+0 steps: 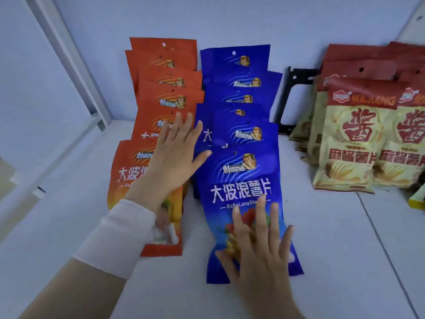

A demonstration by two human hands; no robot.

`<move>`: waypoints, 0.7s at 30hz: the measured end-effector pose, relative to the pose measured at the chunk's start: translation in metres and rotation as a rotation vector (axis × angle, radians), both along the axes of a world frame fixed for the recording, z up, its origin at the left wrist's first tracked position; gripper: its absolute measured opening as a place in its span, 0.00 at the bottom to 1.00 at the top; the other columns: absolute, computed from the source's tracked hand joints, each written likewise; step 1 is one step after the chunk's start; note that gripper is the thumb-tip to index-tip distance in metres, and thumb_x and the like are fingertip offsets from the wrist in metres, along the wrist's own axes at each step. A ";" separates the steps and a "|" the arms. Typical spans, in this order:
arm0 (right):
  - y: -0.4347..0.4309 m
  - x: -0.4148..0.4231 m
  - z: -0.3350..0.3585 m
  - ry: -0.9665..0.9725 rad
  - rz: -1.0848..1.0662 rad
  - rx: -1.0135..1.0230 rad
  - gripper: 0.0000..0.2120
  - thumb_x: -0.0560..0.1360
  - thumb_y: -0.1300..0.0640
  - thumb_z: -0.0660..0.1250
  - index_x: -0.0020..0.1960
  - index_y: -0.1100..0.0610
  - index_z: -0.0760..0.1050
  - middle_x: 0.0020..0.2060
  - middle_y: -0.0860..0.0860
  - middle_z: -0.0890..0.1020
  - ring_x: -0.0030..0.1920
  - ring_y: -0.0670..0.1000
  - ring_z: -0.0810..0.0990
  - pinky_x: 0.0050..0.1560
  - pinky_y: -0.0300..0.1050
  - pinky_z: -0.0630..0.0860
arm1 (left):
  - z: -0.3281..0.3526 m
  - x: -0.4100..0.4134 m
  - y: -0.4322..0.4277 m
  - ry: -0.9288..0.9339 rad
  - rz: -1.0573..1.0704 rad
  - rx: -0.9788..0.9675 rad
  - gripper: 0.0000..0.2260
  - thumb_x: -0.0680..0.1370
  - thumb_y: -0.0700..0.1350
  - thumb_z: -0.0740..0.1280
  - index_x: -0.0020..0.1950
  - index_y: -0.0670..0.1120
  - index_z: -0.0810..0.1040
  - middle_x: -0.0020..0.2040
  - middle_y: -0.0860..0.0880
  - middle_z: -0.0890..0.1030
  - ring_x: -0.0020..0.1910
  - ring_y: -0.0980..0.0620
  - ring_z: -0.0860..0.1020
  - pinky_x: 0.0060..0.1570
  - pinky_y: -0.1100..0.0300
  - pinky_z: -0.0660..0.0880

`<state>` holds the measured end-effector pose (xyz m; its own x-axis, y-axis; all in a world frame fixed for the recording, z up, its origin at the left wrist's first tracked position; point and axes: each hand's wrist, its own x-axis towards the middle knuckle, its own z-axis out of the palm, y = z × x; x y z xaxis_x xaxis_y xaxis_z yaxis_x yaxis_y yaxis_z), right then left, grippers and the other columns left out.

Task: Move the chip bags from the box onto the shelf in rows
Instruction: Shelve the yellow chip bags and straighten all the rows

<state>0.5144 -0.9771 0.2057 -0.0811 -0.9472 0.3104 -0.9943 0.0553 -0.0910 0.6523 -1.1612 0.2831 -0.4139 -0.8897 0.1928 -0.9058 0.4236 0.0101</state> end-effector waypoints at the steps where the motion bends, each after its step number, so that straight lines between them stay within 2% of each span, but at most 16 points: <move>1: -0.002 0.005 -0.001 0.003 -0.025 0.012 0.34 0.68 0.37 0.55 0.70 0.51 0.63 0.71 0.62 0.62 0.70 0.65 0.59 0.60 0.70 0.62 | -0.004 0.009 -0.005 0.016 -0.001 0.020 0.31 0.79 0.60 0.50 0.77 0.47 0.46 0.77 0.46 0.46 0.75 0.46 0.40 0.72 0.50 0.38; 7: 0.007 0.017 -0.001 -0.001 -0.081 0.013 0.34 0.71 0.35 0.54 0.73 0.50 0.59 0.73 0.60 0.57 0.72 0.65 0.55 0.60 0.72 0.61 | -0.017 0.007 -0.022 0.167 -0.106 0.130 0.30 0.80 0.58 0.52 0.77 0.46 0.47 0.77 0.45 0.47 0.76 0.47 0.42 0.74 0.51 0.41; 10: 0.001 0.020 -0.007 0.000 -0.116 0.019 0.34 0.70 0.36 0.56 0.72 0.49 0.59 0.73 0.61 0.58 0.71 0.67 0.56 0.58 0.74 0.64 | -0.022 0.004 -0.031 0.153 -0.130 0.112 0.30 0.80 0.59 0.51 0.77 0.46 0.46 0.77 0.45 0.47 0.76 0.47 0.42 0.74 0.51 0.41; 17: -0.041 0.028 -0.010 -0.039 -0.200 0.028 0.33 0.72 0.36 0.53 0.72 0.50 0.59 0.72 0.64 0.58 0.70 0.68 0.56 0.58 0.75 0.62 | -0.022 0.000 -0.050 0.076 -0.152 0.075 0.30 0.80 0.59 0.50 0.77 0.45 0.46 0.77 0.44 0.48 0.76 0.46 0.41 0.74 0.50 0.40; 21: -0.072 0.022 -0.010 -0.025 -0.238 0.018 0.33 0.71 0.36 0.52 0.71 0.52 0.59 0.71 0.65 0.57 0.70 0.68 0.58 0.58 0.74 0.62 | -0.019 -0.013 -0.061 0.218 -0.152 0.136 0.31 0.80 0.59 0.52 0.77 0.45 0.45 0.77 0.45 0.47 0.76 0.48 0.42 0.74 0.53 0.41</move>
